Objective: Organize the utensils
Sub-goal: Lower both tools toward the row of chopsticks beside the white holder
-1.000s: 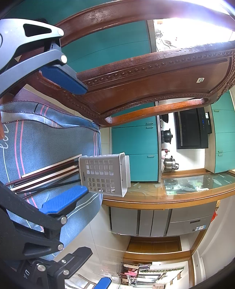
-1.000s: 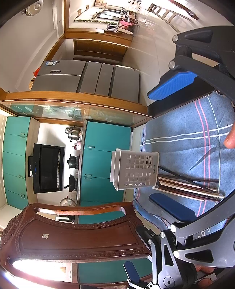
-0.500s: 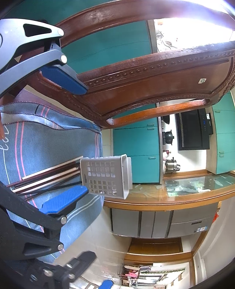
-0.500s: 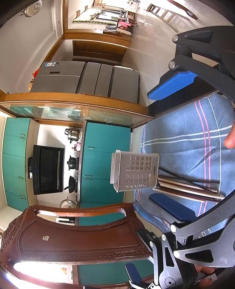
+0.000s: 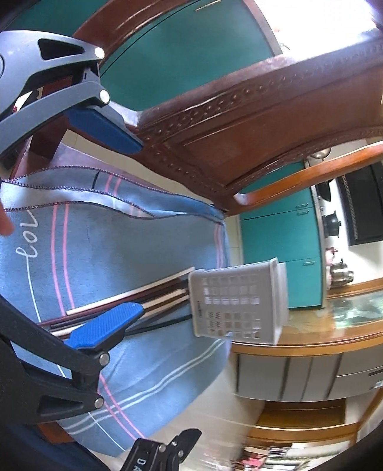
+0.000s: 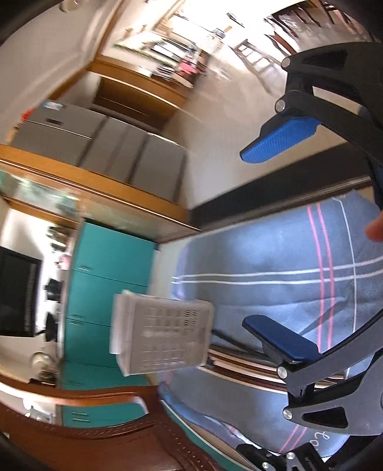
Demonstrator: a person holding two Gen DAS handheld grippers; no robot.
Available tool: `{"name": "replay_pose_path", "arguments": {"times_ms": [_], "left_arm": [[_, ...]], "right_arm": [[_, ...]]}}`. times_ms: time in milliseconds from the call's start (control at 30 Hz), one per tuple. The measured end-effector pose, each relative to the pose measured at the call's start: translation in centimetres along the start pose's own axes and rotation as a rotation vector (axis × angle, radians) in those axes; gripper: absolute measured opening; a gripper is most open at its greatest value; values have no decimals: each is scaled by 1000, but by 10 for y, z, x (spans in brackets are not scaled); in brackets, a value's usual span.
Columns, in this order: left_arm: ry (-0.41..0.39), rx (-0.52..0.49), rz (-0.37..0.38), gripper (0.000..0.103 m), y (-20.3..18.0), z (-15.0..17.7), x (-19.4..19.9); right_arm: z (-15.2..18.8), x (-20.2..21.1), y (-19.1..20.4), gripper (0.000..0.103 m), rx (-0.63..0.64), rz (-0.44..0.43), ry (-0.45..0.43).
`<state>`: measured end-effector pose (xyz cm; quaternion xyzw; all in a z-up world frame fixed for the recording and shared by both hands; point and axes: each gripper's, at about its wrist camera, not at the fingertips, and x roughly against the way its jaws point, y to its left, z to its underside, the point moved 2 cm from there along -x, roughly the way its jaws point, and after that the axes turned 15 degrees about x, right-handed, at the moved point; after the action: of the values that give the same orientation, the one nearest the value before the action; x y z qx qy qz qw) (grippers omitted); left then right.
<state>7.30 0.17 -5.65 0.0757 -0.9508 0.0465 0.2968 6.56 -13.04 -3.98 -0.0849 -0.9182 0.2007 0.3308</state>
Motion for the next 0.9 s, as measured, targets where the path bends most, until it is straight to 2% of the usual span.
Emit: {"name": "replay_pose_path", "arguments": {"times_ms": [67,133,200,333,467,500,567,733,900], "left_arm": [[17,-9,1,100,-1,3,-3],[32,-15,14,100,-1,4,-5],[47,-9,41,100,0,5,-6],[71,21,83,99,3,4,-2],[108,49,89,75,3,4,-6],[134,63,99,69,2,4,-10],[169,65,105,65,-1,8,-17],[230,44,72,65,-8,17,-36],[289,47,49,65,-6,27,-55]], "right_arm": [[3,-5,7,99,5,-42,15],[4,-6,13,90,17,-59,29],[1,-9,18,81,25,-74,41],[-9,-14,21,55,16,-116,68],[-34,-33,29,34,71,-200,100],[-39,-37,32,33,83,-218,109],[-52,-54,43,32,114,-278,142],[-66,-96,86,32,177,-410,219],[-54,-127,117,32,178,-511,293]]}}
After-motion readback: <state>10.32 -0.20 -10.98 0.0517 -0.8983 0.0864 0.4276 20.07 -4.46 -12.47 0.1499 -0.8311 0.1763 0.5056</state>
